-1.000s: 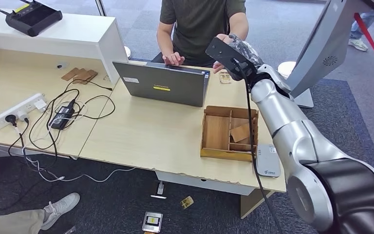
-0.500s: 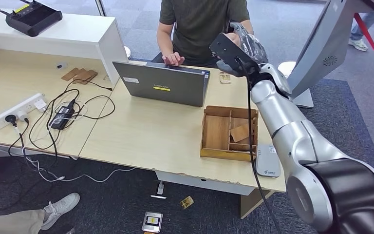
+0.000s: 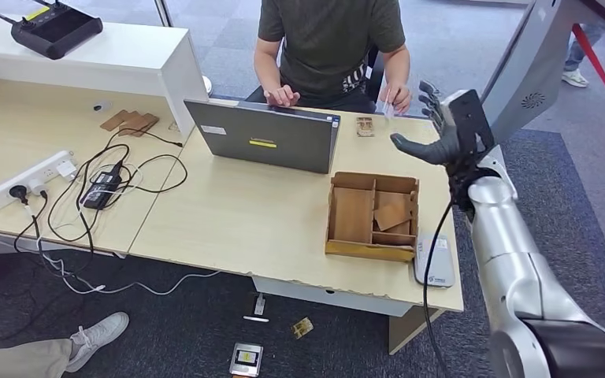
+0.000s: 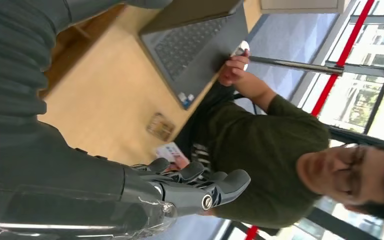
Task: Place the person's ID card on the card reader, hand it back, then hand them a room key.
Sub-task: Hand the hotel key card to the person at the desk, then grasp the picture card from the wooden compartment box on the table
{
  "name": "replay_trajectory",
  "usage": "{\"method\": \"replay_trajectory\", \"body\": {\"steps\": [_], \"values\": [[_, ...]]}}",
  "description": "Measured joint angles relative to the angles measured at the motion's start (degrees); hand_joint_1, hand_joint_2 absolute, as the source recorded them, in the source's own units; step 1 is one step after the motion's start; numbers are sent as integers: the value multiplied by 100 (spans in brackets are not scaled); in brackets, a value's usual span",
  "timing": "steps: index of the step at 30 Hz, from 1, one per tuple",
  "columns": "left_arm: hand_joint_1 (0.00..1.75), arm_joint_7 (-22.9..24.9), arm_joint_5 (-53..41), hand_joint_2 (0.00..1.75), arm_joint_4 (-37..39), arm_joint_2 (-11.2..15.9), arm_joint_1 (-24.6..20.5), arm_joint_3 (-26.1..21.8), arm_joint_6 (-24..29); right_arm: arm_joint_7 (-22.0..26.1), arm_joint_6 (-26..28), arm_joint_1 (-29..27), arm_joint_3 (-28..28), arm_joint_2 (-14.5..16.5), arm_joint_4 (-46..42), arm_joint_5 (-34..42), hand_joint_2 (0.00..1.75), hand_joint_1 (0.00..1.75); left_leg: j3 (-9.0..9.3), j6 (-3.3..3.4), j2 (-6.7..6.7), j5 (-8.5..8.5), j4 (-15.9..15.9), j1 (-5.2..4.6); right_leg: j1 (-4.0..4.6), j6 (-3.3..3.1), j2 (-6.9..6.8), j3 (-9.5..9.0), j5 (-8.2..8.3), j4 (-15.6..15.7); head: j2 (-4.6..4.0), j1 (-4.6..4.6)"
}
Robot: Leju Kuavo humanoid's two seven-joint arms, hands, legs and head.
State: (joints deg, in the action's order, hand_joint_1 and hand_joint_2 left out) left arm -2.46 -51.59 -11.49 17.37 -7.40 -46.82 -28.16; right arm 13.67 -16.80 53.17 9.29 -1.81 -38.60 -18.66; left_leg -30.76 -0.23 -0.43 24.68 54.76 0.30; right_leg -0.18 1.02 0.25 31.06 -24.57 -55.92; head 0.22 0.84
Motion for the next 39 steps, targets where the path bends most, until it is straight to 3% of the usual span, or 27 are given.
{"method": "replay_trajectory", "body": {"steps": [3,7,17,26,36,39], "values": [[0,32,36,175,2,39,15,-52,55,-549,-423,-813,-225,-376,-908,772,175,0,6,2,0,6,0,-1,-1,0,2,-6,0,4,0,1],[0,174,177,175,3,81,23,-155,127,-1029,-450,-1782,-451,-778,-2081,788,175,0,6,1,2,9,0,0,-1,0,4,-3,-1,4,0,2],[0,352,341,175,3,121,-3,-430,280,-1684,-451,-3638,-554,-1456,-4996,-1169,175,0,5,-4,10,13,-3,2,3,-4,10,-1,-6,0,0,2],[0,168,251,175,3,171,-55,-528,181,-1334,-174,-4089,-223,-1752,-6562,-3000,175,0,4,-6,13,11,-4,1,2,-6,10,-3,-6,-2,0,0],[0,-680,-176,175,3,255,-135,-515,92,-985,-77,-4089,362,-1837,-7130,-3629,175,0,0,-7,12,11,-5,3,3,-6,9,-2,-7,-4,0,1],[0,-739,-240,175,3,262,-172,-511,67,-927,-27,-4080,550,-1805,-7110,-3692,175,0,-2,-8,11,10,-6,3,4,-7,9,-2,-8,-6,0,1]]}}
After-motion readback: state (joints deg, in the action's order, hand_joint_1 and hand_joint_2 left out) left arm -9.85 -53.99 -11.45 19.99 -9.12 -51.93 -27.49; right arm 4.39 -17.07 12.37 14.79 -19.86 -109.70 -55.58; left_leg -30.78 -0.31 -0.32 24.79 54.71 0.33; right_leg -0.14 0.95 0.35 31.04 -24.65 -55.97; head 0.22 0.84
